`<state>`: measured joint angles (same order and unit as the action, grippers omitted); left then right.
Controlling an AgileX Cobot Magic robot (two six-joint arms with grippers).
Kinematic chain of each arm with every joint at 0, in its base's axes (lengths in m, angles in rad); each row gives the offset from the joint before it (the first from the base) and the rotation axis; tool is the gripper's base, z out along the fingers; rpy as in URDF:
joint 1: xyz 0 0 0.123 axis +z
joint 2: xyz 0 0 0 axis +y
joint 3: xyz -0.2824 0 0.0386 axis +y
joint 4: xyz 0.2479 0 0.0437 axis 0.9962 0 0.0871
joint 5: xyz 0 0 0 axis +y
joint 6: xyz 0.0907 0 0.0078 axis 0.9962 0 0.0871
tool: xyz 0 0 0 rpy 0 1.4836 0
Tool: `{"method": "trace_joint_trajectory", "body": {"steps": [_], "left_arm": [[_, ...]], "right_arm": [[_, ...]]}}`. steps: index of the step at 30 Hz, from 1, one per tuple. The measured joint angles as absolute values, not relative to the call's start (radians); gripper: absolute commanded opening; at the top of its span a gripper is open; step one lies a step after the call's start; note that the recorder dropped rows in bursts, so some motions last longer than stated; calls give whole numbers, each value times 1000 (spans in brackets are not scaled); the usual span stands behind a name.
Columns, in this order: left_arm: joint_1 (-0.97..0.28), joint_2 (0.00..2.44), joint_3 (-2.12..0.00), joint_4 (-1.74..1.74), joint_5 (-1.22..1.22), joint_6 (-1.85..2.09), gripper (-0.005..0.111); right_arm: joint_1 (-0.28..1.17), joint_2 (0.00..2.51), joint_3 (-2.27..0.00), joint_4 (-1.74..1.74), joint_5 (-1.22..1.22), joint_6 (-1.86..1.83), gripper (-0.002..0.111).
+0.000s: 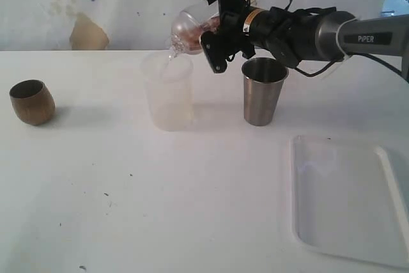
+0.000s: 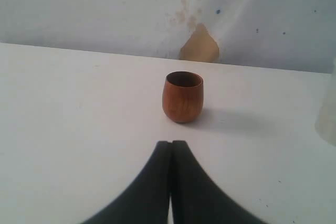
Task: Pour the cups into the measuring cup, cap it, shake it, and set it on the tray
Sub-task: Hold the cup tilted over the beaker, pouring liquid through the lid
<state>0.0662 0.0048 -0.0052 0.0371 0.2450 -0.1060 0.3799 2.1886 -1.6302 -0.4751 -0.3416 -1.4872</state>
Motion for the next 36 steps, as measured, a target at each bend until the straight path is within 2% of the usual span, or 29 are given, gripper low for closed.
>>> {"method": "trace_joint_trajectory", "body": {"steps": [36], "left_arm": [[66,5,-5,37,245,-106,0]], "right_arm": [[388,2166,-1630,-505,-374,-1561,0]]}}
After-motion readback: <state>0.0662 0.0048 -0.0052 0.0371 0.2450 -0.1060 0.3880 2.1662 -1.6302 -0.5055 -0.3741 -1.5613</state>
